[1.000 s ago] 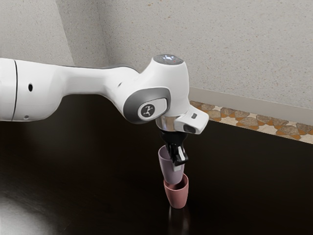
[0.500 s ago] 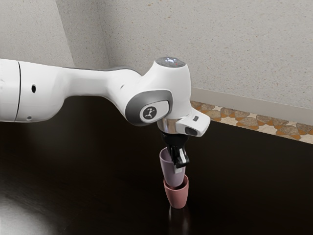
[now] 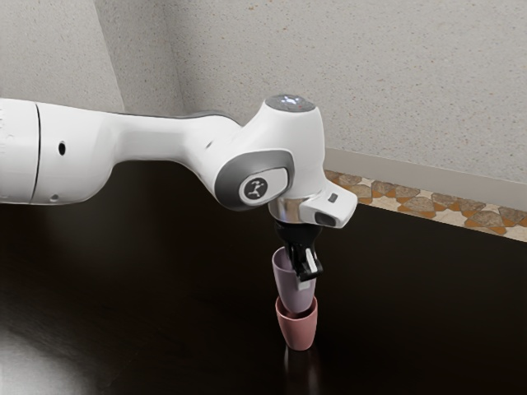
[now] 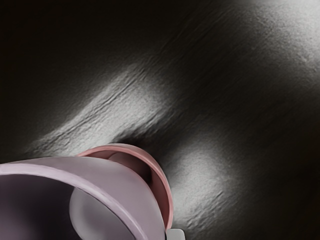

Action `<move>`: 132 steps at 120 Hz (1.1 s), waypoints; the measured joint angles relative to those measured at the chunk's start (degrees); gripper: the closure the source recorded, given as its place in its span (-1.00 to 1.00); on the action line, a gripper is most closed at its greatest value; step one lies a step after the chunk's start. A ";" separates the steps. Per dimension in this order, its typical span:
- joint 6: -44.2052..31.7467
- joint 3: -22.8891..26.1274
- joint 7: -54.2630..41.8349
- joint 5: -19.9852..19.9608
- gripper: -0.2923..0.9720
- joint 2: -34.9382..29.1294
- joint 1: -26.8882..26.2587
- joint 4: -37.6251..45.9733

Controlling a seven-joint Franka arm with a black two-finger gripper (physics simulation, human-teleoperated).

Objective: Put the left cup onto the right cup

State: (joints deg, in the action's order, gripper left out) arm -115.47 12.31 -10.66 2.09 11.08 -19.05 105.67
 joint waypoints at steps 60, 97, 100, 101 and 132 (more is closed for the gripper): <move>-0.07 0.00 0.03 0.00 0.70 0.98 0.00 0.03; -0.10 0.00 0.07 -0.01 0.70 1.73 0.00 0.04; -0.10 0.00 0.07 -0.02 0.70 1.76 0.00 0.06; -0.10 0.00 0.07 -0.02 0.70 1.77 0.00 0.05; -0.07 -0.01 0.07 -0.25 0.61 1.99 -0.01 0.05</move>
State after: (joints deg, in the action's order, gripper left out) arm -115.54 12.30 -10.59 1.85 13.07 -19.06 105.72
